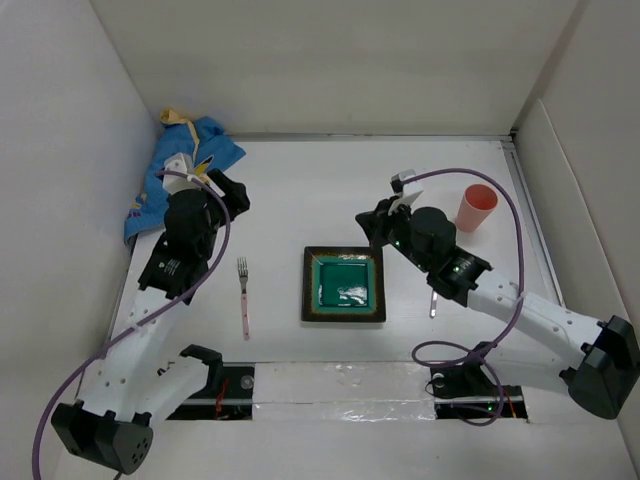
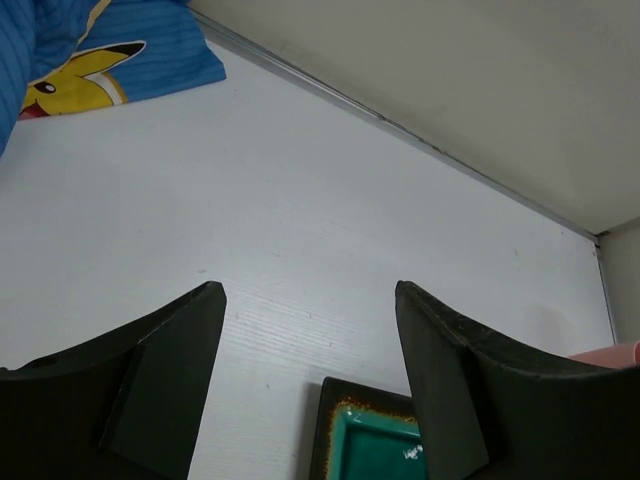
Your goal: Set the dinner table for one person
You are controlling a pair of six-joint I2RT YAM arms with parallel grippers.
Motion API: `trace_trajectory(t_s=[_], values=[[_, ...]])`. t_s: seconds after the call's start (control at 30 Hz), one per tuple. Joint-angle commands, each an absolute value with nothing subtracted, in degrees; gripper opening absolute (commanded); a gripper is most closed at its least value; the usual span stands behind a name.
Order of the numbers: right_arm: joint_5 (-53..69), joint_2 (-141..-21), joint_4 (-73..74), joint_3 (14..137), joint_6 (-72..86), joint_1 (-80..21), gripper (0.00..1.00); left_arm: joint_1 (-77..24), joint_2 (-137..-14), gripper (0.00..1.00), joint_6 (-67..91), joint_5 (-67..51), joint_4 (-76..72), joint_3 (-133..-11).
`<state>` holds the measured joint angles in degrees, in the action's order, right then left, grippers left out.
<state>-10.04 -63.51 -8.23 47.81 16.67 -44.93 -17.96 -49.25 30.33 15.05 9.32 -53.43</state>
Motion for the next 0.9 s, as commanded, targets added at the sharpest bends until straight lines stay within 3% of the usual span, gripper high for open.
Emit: trace_trajectory(t_s=[0.0, 0.1, 0.23, 0.3, 0.33, 0.37, 0.43, 0.5, 0.53, 0.6, 0.63, 0.7, 0.87], values=[[-6.60, -63.72, -15.19, 45.98, 16.00, -42.99, 0.00, -17.50, -51.75, 0.66, 30.41, 17.40, 3.79, -55.72], [-4.22, -63.55, -17.85, 43.95, 15.73, -41.40, 0.00, -15.56, -57.36, 0.65, 30.67, 15.74, 0.36, -58.35], [-4.22, -63.46, -18.64, 42.10, 14.86, -40.79, 0.00, -10.30, -69.41, 0.54, 31.12, 16.25, -1.06, -66.08], [-4.92, -63.19, -17.93, 41.84, 14.85, -40.78, 0.00, -8.62, -77.21, 0.38, 29.71, 16.96, 2.62, -72.67], [-5.10, -62.85, -17.93, 41.23, 14.68, -40.26, 0.00, -7.83, -79.17, 0.20, 29.19, 17.66, 3.68, -74.16], [-5.62, -62.93, -18.10, 41.05, 14.68, -40.25, 0.00, -5.65, -80.84, 0.10, 28.74, 17.32, 4.82, -76.09], [-5.36, -63.02, -18.11, 41.04, 14.94, -39.73, 0.00, -2.57, -82.97, 0.04, 29.44, 14.61, 5.45, -75.15], [-4.83, -63.19, -17.23, 41.57, 15.03, -39.73, 0.00, 2.97, -82.01, 0.07, 32.24, 12.58, 2.22, -69.45], [-4.83, -63.19, -16.53, 41.75, 14.94, -39.73, 0.00, 4.90, -81.83, 0.20, 32.78, 9.96, 1.33, -67.87], [-4.66, -63.28, -16.52, 41.92, 15.03, -39.73, 0.00, 9.03, -82.44, 0.33, 32.17, 9.14, 0.35, -64.17], [-4.40, -63.28, -16.52, 41.92, 15.12, -39.73, 0.01, 9.66, -82.88, 0.45, 31.38, 11.23, 0.44, -63.64], [-4.22, -62.85, -16.43, 41.75, 15.20, -39.20, 0.07, 9.67, -85.77, 0.50, 28.84, 15.27, 1.22, -64.15], [-3.61, -63.02, -16.35, 41.57, 15.03, -38.67, 0.40, 9.67, -92.28, 0.49, 23.38, 20.91, 7.37, -66.71]])
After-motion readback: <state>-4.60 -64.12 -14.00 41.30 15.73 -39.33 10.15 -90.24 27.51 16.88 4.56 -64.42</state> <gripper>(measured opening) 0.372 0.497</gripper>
